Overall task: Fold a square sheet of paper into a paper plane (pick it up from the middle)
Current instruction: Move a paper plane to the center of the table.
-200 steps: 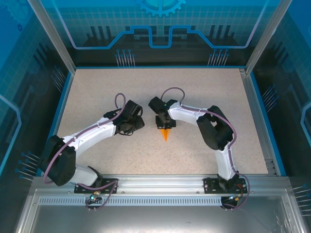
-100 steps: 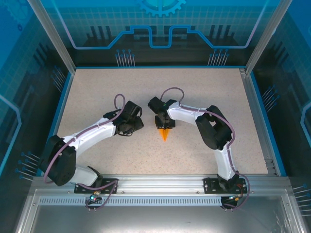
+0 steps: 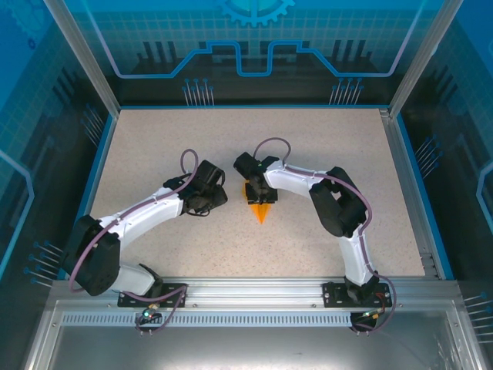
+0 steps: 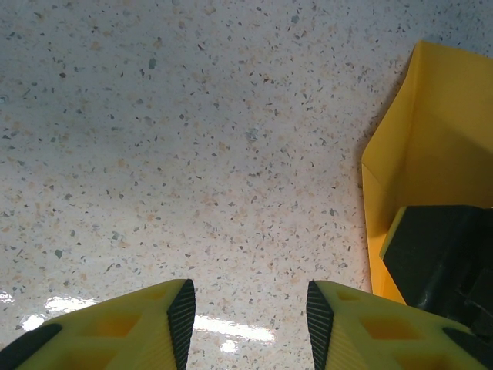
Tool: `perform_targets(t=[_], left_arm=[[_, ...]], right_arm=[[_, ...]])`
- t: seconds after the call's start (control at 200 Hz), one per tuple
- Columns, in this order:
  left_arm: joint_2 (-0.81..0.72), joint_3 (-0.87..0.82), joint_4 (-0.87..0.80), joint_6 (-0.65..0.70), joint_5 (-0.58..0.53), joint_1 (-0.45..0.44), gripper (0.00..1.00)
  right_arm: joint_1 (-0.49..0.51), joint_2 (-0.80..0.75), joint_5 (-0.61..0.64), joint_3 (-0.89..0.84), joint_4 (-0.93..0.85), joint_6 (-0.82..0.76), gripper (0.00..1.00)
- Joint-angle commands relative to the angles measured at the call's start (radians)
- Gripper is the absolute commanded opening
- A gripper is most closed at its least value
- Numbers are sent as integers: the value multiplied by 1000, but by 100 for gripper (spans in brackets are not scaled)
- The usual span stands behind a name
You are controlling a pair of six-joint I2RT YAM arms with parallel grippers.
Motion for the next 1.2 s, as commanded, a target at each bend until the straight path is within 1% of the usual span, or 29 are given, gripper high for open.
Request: perform_targets(t=[0.0,0.145,0.2,0.235,0.26,0.42,0.54,0.765,0.835,1.025,1.11,1.195], left_arm=[[-25,-7,1,2,-3,9,46],[-27,-10,2,0,0,9,46],[-28,-13,3,-3,1,9,46],[-28,-13,4,-2,1,9,46],[-28,-14,3,-3,2,8,46],[-28,-16,2,-3,3,8,46],[-28,-16,1,-1,2,9,46],[-33,-18,-3,0,2,9,46],[-33,-16,-3,1,2,8,46],[-37,-13,-4,1,1,8,46],[-39,-13,-6,1,1,9,46],[-42,-12,-8,4,0,8,46]], right_arm=[[-1,-23,14,27,-63,-22,43],[-1,-42,13,28,-57,-31,44],[-3,-38,14,29,-61,-29,41],[-3,-36,11,29,-61,-28,35],[-3,-34,12,29,-61,-26,33],[-3,3,4,35,-66,-21,29],[-1,21,-5,33,-62,-15,22],[-5,19,-4,34,-62,-18,21],[-6,38,-6,29,-61,-14,23],[0,104,-35,-20,-42,21,21],[3,97,-27,-20,-51,21,20],[1,55,-2,1,-73,13,23]])
